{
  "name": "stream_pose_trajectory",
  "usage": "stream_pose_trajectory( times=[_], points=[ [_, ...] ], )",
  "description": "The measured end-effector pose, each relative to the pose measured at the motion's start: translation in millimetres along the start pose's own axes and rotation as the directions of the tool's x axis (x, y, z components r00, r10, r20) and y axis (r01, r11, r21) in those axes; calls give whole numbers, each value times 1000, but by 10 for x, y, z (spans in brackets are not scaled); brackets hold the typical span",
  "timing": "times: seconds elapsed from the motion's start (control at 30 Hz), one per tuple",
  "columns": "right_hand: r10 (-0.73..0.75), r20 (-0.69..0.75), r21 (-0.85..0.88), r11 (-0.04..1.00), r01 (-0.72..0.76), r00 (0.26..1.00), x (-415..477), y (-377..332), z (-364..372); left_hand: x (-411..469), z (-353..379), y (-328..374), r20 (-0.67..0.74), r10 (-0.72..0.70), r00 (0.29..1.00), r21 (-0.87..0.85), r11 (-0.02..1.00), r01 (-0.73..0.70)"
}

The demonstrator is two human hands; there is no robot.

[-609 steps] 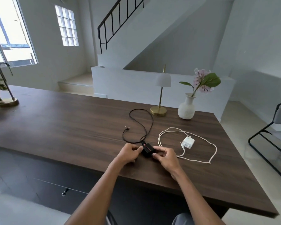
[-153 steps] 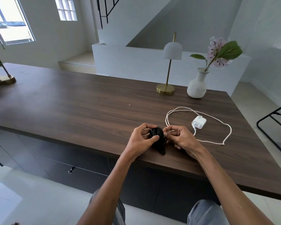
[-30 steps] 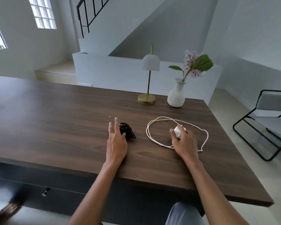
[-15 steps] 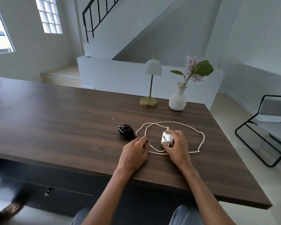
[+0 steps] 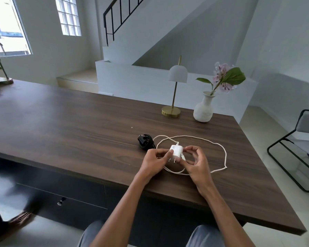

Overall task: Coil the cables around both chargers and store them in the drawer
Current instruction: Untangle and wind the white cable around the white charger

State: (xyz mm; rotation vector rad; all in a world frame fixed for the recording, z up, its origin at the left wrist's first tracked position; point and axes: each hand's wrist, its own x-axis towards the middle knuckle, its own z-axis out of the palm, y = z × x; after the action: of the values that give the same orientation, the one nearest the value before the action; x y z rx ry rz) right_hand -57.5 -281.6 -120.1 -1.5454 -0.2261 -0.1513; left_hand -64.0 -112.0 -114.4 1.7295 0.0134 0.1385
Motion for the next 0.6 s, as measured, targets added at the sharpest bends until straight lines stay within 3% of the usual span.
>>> stream_pose_trajectory(
  times=[0.3, 0.43, 0.6],
  points=[
    [37, 31, 125, 991, -40, 999, -49, -96, -17, -44, -162, 15, 156, -109, 982, -206, 968, 141],
    [-47, 44, -58, 997, 49, 998, -40, -79, 3, -122, -168, 66, 304, -150, 941, -130, 972, 197],
    [-133, 94, -155, 977, 147, 987, -19, -45, 6, -213, -247, 147, 455, -153, 877, -108, 968, 225]
  ],
)
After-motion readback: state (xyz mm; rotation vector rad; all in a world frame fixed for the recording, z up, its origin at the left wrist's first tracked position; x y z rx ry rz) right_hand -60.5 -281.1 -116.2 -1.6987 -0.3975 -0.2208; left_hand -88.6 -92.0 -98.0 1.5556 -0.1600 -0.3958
